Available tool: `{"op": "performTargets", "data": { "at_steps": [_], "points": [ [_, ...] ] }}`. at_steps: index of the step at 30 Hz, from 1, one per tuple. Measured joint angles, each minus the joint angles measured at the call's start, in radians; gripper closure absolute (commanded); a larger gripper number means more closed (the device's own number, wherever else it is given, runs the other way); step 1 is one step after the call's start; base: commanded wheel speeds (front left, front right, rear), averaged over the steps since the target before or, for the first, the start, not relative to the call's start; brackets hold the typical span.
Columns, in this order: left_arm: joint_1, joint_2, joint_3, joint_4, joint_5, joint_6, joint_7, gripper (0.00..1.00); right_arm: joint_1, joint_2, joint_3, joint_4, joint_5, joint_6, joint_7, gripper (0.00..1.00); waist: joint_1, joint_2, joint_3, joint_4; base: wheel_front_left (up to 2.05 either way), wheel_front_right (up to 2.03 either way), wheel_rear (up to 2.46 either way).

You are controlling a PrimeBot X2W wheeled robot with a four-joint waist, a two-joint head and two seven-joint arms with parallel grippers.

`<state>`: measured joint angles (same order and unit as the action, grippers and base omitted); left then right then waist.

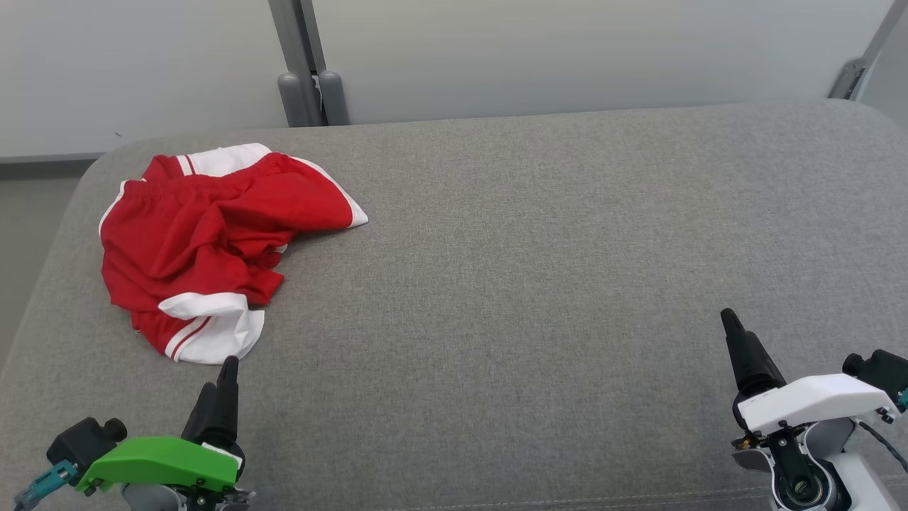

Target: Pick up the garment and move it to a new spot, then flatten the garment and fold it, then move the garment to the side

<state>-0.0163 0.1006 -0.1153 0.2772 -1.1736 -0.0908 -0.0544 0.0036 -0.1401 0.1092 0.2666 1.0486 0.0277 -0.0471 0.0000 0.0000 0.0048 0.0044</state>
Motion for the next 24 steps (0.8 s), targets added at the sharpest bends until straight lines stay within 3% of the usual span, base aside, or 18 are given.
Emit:
{"op": "performTargets", "data": {
  "at_steps": [24],
  "points": [
    [-0.001, 0.004, -0.036, -0.040, 0.328, 0.021, -0.070, 0.00, -0.023, -0.051, 0.065, 0.000, -0.310, -0.049, -0.074, 0.00, 0.0000, 0.0000, -0.007, 0.001, 0.00, 0.00, 0.00]
  ]
}}
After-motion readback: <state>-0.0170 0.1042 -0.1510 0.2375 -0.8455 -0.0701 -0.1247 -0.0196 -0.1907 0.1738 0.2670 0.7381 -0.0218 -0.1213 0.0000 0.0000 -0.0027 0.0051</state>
